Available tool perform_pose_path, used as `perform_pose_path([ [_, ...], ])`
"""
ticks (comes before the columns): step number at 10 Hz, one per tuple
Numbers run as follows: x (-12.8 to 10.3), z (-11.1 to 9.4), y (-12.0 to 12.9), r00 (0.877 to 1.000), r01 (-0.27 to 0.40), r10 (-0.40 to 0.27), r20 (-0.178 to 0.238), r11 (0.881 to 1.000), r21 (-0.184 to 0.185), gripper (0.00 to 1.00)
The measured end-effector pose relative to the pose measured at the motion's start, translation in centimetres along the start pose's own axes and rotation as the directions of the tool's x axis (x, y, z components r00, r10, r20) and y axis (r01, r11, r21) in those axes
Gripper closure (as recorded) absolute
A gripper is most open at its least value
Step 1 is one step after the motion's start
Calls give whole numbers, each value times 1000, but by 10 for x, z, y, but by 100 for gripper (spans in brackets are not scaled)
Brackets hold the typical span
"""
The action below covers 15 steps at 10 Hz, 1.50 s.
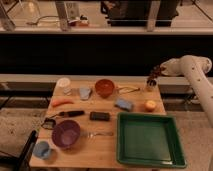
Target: Place grapes in metal cup
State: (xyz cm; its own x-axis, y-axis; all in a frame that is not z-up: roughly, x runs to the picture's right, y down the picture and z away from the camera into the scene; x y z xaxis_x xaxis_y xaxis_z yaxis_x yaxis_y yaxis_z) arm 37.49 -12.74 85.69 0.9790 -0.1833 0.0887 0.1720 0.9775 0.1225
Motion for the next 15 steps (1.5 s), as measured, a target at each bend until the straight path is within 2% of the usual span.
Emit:
perform_pose_path([
  [2, -1, -1, 3, 1000, -3, 3, 5, 1000, -13, 100],
  [5, -5, 13, 4, 1000, 9, -8, 15, 998, -57, 100],
  [8, 3, 17, 5, 1000, 8, -8, 5, 997, -79, 100],
  [12, 1, 7, 14, 1000, 10, -10, 1, 996, -92, 100],
  [15, -3, 3, 27, 1000, 6, -4, 11, 993, -115, 100],
])
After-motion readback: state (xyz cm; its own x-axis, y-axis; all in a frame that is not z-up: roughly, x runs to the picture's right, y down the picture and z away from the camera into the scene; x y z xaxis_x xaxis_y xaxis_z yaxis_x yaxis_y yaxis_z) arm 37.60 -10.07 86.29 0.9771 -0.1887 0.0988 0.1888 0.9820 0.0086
